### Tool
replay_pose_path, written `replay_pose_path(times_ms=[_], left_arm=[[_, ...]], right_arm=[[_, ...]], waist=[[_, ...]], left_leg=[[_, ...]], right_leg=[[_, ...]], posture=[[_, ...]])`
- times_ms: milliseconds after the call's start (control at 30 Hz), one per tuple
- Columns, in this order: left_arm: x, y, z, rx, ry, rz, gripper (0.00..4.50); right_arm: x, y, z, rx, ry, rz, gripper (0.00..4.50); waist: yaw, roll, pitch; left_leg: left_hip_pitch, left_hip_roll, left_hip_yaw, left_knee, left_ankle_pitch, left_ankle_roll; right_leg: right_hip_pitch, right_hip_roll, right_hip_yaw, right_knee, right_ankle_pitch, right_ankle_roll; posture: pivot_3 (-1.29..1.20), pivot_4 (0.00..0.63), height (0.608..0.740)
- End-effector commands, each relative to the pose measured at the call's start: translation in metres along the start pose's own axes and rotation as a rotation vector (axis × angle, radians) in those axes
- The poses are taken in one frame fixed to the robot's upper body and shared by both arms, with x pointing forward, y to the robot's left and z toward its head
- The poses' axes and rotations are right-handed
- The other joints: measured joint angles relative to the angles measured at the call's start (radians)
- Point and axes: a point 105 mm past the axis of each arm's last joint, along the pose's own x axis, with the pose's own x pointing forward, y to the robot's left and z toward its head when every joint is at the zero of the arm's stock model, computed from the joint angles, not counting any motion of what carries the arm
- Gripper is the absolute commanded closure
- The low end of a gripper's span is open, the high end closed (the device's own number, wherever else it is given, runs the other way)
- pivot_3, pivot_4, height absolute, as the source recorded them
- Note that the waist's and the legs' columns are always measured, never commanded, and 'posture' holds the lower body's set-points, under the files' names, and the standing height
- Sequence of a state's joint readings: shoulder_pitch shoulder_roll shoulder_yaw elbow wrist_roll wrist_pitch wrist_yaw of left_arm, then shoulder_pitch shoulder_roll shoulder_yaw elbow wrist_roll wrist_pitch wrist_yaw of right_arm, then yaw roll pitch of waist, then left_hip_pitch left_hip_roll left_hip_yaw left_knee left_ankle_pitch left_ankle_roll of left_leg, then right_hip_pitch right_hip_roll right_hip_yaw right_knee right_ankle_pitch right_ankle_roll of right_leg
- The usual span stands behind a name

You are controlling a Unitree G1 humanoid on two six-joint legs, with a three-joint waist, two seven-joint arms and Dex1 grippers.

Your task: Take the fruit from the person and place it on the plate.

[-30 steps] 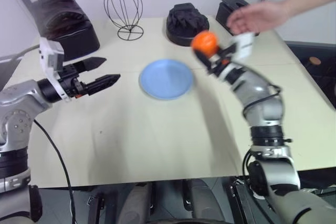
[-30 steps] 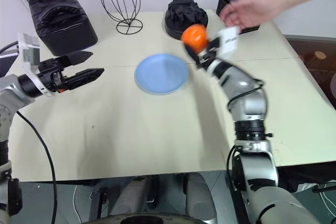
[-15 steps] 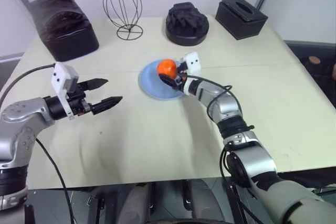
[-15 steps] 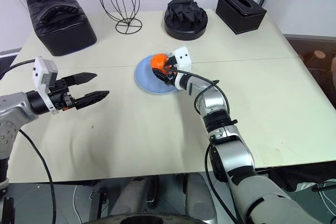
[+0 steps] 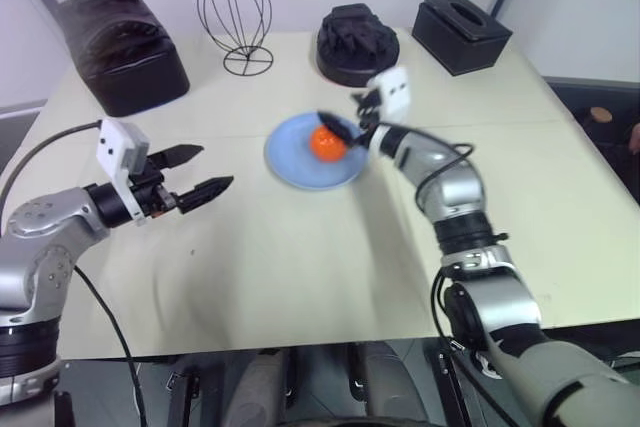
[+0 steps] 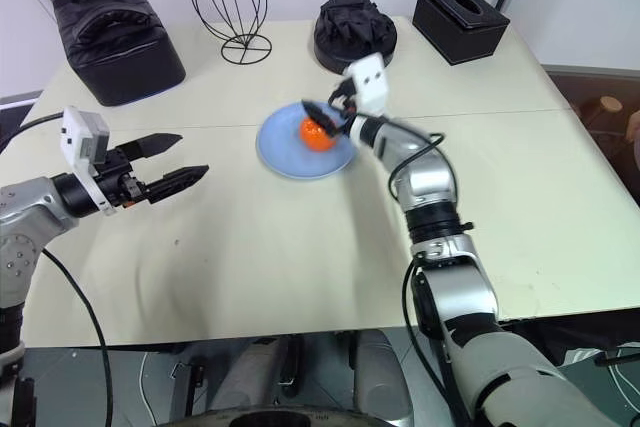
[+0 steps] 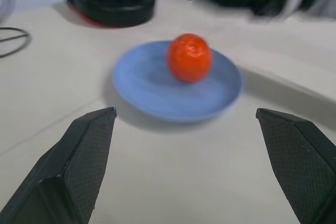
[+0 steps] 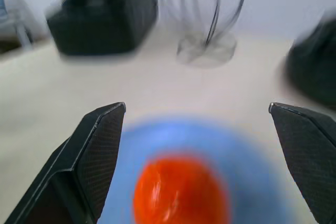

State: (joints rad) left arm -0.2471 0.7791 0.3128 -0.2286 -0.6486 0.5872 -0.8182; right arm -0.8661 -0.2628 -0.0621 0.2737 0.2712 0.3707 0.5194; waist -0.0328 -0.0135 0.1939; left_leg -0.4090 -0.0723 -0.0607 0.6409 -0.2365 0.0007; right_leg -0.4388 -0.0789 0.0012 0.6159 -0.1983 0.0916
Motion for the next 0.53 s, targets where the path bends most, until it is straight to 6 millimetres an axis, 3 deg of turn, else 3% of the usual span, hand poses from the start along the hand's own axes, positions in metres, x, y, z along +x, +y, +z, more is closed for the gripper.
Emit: replay_pose_path(times_ms=[33,167,267,533], left_arm=[[-0.008,0.012,0.009,0.050,-0.052,0.097,0.00],[-0.011,0.023,0.008,0.051,-0.089,0.201,0.00],[-0.013,0.030,0.004,0.045,-0.102,0.262,0.00],[-0.011,0.042,-0.020,0.029,-0.084,0.355,0.00]], right_arm=[[-0.032,-0.015,0.029,-0.046,-0.065,-0.042,0.03],[-0.072,-0.039,0.022,-0.078,-0.020,-0.148,0.03],[-0.093,-0.048,0.005,-0.095,0.038,-0.191,0.03],[-0.106,-0.053,-0.023,-0.132,0.118,-0.224,0.03]], waist=[[0.009,0.000,0.000],[0.020,0.000,0.000],[0.020,0.000,0.000],[0.019,0.000,0.000]], left_leg=[[0.000,0.000,0.000,0.000,0.000,0.000],[0.000,0.000,0.000,0.000,0.000,0.000],[0.000,0.000,0.001,0.000,0.000,0.000],[0.000,0.001,0.001,0.000,0.000,0.001]], right_leg=[[0.000,0.000,0.000,0.000,0.000,0.000],[0.001,-0.001,0.000,-0.001,0.000,0.000],[0.001,-0.001,0.000,-0.001,0.000,0.000],[0.001,0.000,0.000,-0.001,0.000,0.000]], posture=[[0.00,0.150,0.740],[0.00,0.150,0.740],[0.00,0.150,0.740],[0.00,0.150,0.740]])
